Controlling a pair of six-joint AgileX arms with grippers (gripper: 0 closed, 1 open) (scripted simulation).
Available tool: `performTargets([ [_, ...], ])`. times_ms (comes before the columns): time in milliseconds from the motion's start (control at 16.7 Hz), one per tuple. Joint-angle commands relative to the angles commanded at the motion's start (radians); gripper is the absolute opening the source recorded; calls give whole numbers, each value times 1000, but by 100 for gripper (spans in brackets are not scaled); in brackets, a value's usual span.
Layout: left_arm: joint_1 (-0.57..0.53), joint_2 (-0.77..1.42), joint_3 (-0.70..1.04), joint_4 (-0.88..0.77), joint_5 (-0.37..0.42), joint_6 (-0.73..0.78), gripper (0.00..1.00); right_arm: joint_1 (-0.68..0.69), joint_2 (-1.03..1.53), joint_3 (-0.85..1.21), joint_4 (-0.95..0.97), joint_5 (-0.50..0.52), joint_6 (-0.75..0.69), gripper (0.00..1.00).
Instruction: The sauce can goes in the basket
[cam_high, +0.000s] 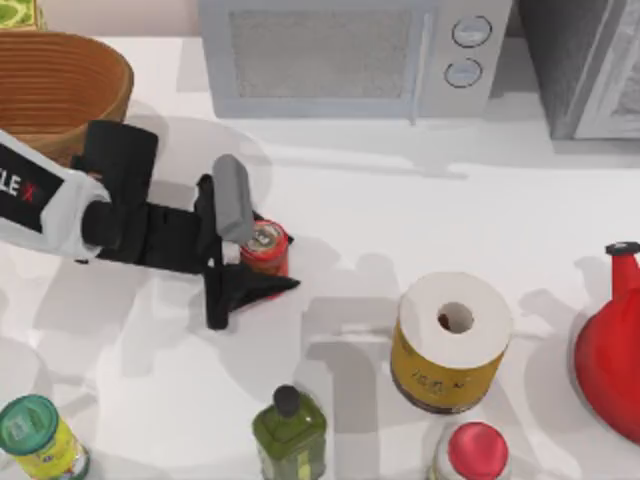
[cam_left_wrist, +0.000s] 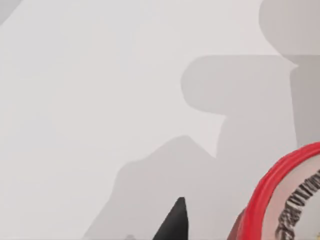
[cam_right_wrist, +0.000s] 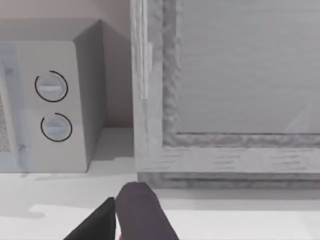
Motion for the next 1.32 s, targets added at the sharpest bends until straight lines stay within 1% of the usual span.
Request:
performTargets([
  [300, 0, 0, 0, 0, 0, 0, 2, 0, 0, 0, 0, 0, 0, 100],
  [360, 0, 0, 0, 0, 0, 0, 0, 0, 0, 0, 0, 0, 0, 100],
  [840, 3, -2, 0, -1, 0, 1, 0, 0, 0, 0, 0, 0, 0, 100],
  [960, 5, -13, 3, -2, -12, -10, 0, 0, 0, 0, 0, 0, 0, 100],
  [1080, 17, -60, 16, -8, -64, -58, 0, 0, 0, 0, 0, 0, 0, 100],
  [1200, 33, -142, 42, -15, -146, -141, 0, 0, 0, 0, 0, 0, 0, 100],
  [1320, 48, -231, 74, -25, -210, -209, 0, 0, 0, 0, 0, 0, 0, 100],
])
